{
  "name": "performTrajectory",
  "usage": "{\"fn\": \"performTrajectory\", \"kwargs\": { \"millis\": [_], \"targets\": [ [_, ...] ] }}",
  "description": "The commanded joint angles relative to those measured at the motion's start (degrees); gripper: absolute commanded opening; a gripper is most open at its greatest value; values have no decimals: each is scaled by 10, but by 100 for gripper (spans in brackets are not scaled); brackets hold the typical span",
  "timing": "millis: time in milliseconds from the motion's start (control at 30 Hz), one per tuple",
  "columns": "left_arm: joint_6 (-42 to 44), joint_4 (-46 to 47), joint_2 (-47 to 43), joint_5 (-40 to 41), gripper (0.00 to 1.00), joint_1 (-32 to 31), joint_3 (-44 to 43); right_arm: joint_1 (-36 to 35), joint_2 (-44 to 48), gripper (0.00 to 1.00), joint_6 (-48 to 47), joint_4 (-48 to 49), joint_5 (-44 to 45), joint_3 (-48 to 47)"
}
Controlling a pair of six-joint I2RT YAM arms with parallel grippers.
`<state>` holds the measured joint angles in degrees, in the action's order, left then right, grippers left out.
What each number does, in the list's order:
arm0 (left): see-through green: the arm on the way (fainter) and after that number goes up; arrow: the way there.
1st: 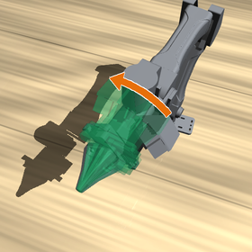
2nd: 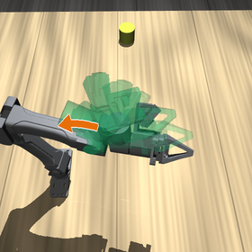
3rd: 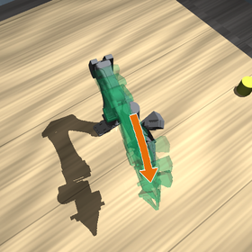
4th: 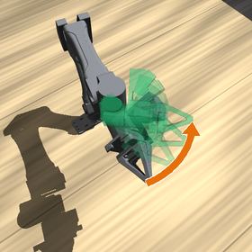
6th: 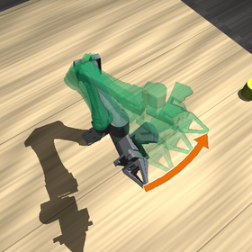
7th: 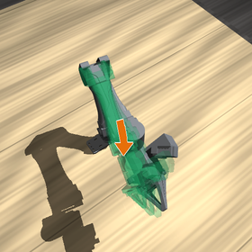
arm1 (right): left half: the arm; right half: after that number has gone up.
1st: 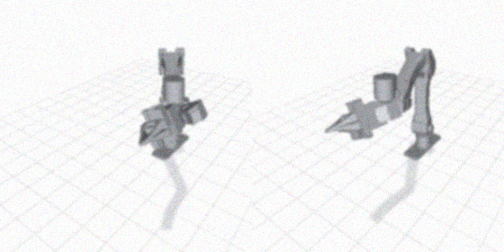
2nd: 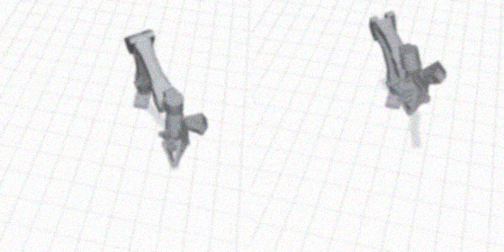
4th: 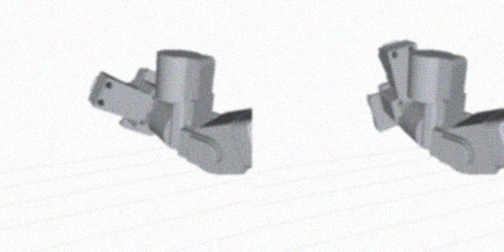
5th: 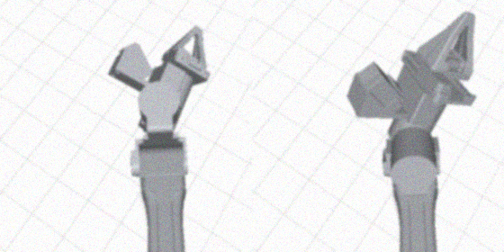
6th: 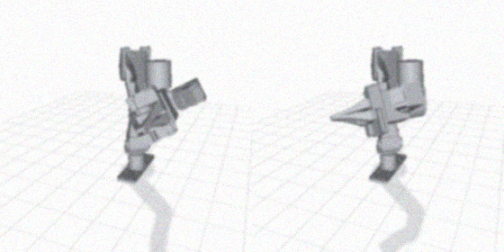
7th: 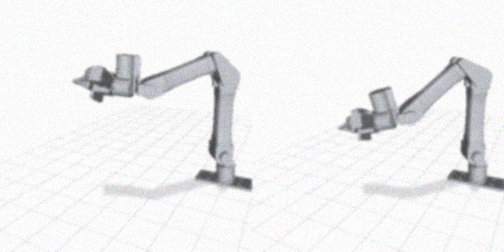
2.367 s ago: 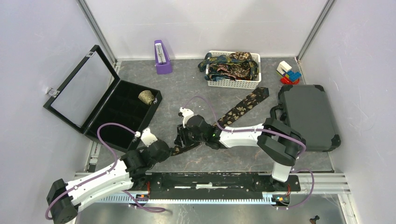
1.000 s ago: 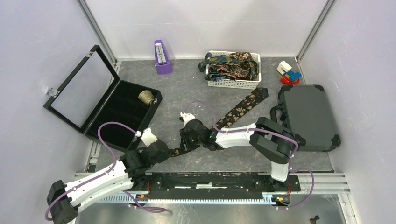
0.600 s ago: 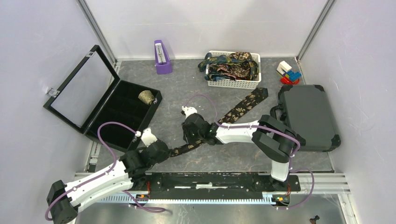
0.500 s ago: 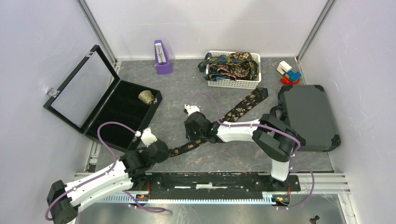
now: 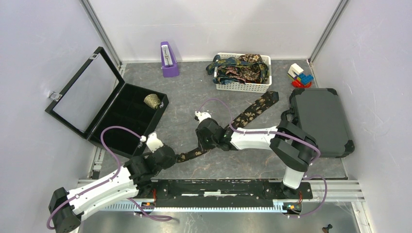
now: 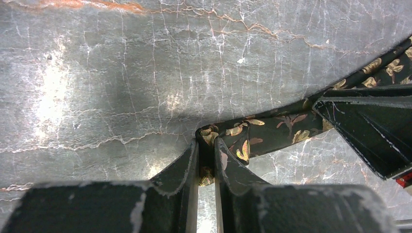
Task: Roll the ties
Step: Roll the tie at the center of the board.
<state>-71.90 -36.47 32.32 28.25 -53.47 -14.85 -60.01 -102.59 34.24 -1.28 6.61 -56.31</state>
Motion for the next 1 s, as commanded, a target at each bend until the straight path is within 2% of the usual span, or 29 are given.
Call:
{"fn": "performTrajectory", "kwargs": {
  "millis": [0, 100, 233, 533, 967],
  "targets": [
    [13, -18, 1, 25, 2, -1, -27, -14, 32, 30, -12, -23, -3, -31],
    [14, -19, -2, 27, 2, -1, -28, -19, 37, 30, -9, -15, -8, -34],
    [15, -21, 1, 30, 2, -1, -30, -25, 37, 29, -3, 47, -58, -26],
    [18, -45, -5, 37, 2, -1, -42, -56, -3, 26, 43, 131, -132, -36],
    [17, -77, -17, 41, 2, -1, -63, -71, -65, 21, 52, 148, -133, -63]
  ]
}}
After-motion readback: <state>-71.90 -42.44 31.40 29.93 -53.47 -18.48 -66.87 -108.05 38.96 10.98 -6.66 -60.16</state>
